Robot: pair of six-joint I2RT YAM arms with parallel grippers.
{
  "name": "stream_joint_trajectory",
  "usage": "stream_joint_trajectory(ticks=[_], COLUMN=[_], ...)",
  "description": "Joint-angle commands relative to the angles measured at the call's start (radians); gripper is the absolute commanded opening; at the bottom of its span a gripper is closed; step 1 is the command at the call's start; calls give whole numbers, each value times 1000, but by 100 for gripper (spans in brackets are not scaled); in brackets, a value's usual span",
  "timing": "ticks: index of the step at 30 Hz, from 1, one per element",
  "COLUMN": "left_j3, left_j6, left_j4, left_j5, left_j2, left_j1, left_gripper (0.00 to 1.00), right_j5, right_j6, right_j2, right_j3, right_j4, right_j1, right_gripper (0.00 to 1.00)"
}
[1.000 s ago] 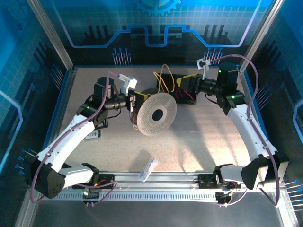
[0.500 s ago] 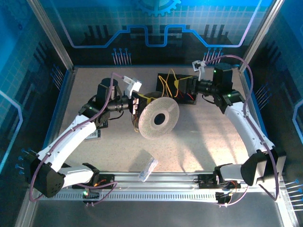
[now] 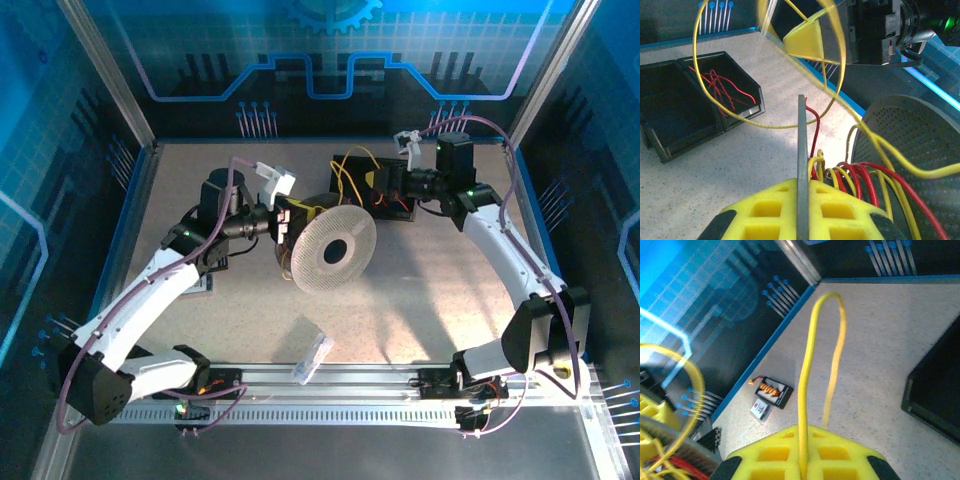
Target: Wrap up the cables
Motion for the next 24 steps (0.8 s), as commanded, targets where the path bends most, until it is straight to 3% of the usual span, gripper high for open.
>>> stream_joint_trajectory(ticks=[1, 5, 11, 16, 24], left_j3=[16, 56, 70, 114, 210], left_j6=[-50, -111, -341, -534, -696], left_j4=[99, 72, 143, 172, 188], left_j5=[-46, -123, -189, -246, -330], left_j2=[-63, -91, -152, -165, -132], left_j1=[-5, 19, 126, 204, 272], left_gripper=[0, 0, 0, 0, 0], right_j5=[169, 245, 191, 139, 133], right_j6=[-39, -24, 41, 68, 43], right_j2=[-38, -84, -179, -279, -376], right_j3=[-38, -144, -314, -434, -553], right_j4=[-46, -30, 47, 79, 63], right_j1=[-57, -164, -298, -312, -309], right_gripper=[0, 0, 0, 0, 0])
